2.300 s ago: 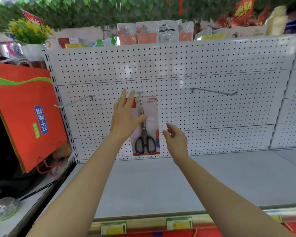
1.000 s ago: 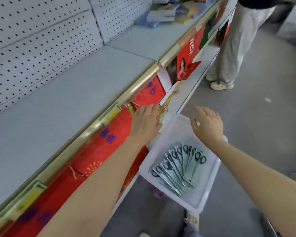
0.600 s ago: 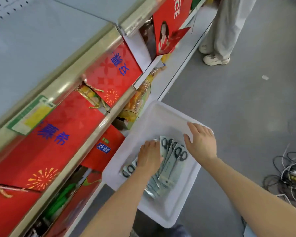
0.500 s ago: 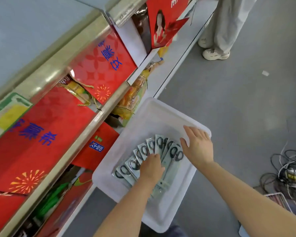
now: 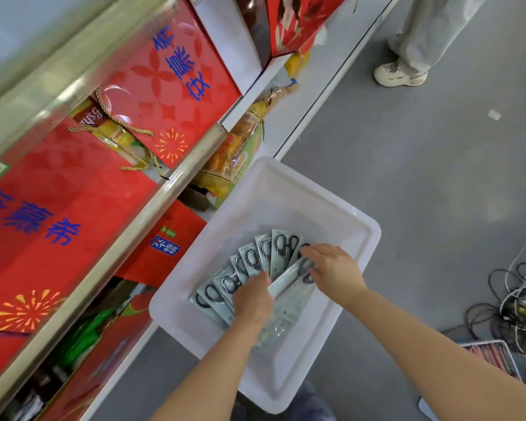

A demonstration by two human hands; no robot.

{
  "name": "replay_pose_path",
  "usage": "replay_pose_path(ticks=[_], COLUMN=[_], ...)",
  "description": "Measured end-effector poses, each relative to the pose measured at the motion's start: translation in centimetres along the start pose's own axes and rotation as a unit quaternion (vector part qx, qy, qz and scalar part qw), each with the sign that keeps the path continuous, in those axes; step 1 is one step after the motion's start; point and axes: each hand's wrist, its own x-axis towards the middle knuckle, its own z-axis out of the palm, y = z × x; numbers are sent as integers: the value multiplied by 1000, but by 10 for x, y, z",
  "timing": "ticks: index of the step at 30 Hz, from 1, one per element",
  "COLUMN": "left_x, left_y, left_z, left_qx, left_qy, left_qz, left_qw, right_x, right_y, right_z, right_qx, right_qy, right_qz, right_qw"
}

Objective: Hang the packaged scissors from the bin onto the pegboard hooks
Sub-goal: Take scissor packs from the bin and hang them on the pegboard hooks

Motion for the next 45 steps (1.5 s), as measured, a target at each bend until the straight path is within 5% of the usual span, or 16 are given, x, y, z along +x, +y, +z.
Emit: replay_pose_path(ticks=[4, 8, 11, 17, 24, 33, 38, 45], left_x=[12, 35, 55, 37, 20, 49, 47, 15], left_y=[3, 10, 6, 31, 48, -23, -60, -61], left_z=[-59, -106, -107, -17, 29, -55, -91, -69], left_qx=[-112, -188, -291, -72, 109, -168, -416, -688], left_qy=[-13, 4, 80, -75, 13, -69, -79, -95], left_qz=[114, 174, 65, -18, -28, -59, -158, -227], left_qw=[987, 967, 951, 994, 994, 982, 892, 683], right_x=[12, 32, 41, 49, 42, 45, 46, 60], right_y=[-8, -13, -4, 12, 15, 2, -11, -31], right_z=[5, -20, -41, -69, -63, -49, -25, 2], right_qx=[6, 59, 94, 198, 309, 352, 354, 272], right_qy=[-82, -116, -48, 14, 49, 19, -25, -95], right_qz=[-50, 66, 161, 266, 295, 292, 307, 288], right_qw=[995, 989, 981, 943, 903, 889, 883, 913])
